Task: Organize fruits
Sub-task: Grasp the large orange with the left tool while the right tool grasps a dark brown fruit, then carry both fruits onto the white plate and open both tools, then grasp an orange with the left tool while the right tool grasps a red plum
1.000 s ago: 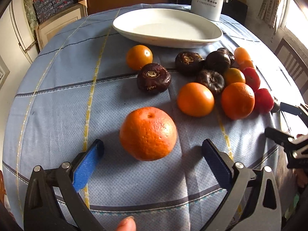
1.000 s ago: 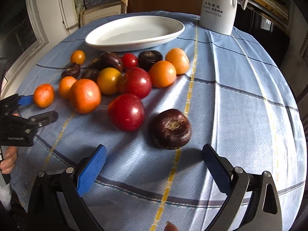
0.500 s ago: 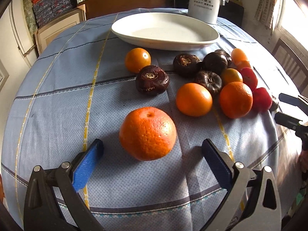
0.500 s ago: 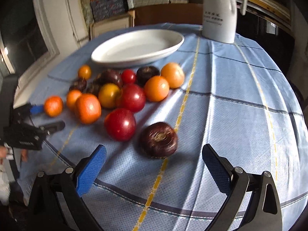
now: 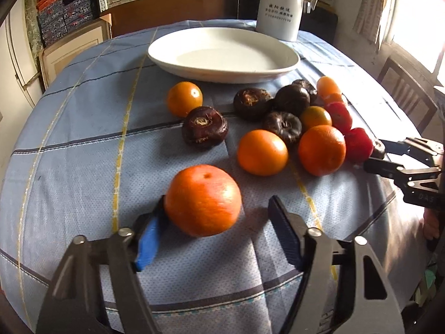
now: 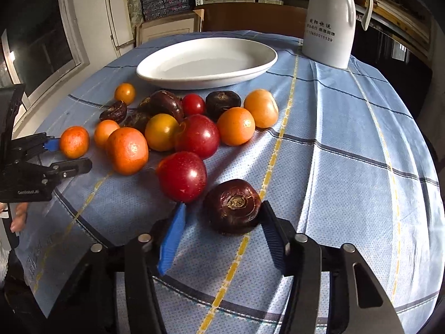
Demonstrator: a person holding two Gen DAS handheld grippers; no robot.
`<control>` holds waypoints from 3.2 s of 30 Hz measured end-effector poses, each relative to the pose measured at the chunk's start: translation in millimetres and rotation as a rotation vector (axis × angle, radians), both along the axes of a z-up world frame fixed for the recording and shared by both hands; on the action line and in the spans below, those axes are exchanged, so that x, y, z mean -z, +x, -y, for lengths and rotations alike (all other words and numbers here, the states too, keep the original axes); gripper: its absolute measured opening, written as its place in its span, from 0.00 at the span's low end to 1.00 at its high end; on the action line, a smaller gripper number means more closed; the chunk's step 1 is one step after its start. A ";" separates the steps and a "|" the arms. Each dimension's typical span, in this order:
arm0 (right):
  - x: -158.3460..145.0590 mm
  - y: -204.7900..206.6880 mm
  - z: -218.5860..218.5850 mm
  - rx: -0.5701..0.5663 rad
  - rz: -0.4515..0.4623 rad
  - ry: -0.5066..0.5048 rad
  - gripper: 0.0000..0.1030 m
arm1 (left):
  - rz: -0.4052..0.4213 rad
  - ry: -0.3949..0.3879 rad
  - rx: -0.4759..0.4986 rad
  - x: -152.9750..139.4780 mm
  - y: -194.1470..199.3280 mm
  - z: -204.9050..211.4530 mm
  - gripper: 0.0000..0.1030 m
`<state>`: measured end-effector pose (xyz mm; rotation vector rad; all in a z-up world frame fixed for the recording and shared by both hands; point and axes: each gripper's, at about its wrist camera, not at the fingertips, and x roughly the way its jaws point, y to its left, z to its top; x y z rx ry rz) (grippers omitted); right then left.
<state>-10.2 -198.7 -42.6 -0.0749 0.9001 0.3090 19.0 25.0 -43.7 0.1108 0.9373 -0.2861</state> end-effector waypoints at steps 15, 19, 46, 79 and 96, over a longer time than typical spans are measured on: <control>-30.8 -0.5 21.9 0.041 0.081 0.105 0.39 | 0.136 -0.039 -0.007 -41.7 5.9 -10.6 0.44; -58.6 29.7 14.3 0.055 0.138 0.151 0.39 | 0.181 -0.050 -0.015 -61.7 44.9 4.3 0.44; -41.7 150.4 -18.7 0.101 0.111 0.244 0.63 | 0.405 0.171 -0.124 -51.1 143.1 45.0 0.87; -24.2 26.6 -9.8 0.067 0.121 0.245 0.71 | 0.431 0.111 -0.216 -54.5 39.4 5.4 0.93; -10.1 28.3 -15.5 0.011 0.008 0.255 0.70 | 0.413 0.101 -0.208 -53.2 34.8 6.5 0.93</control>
